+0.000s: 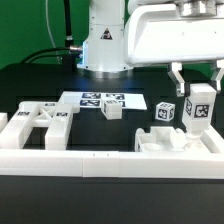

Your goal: Assemble chair

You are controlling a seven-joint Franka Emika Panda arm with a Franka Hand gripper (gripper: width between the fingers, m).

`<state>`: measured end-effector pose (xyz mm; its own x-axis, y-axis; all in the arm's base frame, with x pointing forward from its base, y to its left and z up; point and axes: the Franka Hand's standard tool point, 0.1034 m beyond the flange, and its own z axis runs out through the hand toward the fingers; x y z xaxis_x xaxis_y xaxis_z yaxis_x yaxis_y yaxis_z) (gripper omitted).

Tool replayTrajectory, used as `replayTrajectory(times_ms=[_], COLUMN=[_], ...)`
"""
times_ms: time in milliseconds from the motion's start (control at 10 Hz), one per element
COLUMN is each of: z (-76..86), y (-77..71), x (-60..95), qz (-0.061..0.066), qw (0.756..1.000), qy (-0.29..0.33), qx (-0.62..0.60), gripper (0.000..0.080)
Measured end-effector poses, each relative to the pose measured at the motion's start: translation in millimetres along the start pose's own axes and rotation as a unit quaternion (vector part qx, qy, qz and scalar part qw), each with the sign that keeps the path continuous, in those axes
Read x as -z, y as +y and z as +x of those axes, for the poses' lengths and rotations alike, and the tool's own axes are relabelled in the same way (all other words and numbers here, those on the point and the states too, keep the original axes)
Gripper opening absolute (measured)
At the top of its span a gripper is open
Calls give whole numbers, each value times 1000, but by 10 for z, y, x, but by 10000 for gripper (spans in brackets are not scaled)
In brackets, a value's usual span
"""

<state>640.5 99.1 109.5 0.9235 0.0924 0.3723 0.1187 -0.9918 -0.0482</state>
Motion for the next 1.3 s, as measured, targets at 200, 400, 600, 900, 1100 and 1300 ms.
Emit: replayTrajectory(times_ms=[200,400,600,900,1100,1300], z=[-58,-59,-40,-37,-87,-100], y=[-98,-68,-56,-36,-24,-35], x=[-65,-70,-81,-107,-176,-220], qz=[2,1,0,-1,-2,-2], qw=[1000,1000,1000,1000,1000,1000], qy=[-6,-6,-2,2,-2,3], qx=[9,14,15,16,15,16], gripper=[287,287,287,287,287,287])
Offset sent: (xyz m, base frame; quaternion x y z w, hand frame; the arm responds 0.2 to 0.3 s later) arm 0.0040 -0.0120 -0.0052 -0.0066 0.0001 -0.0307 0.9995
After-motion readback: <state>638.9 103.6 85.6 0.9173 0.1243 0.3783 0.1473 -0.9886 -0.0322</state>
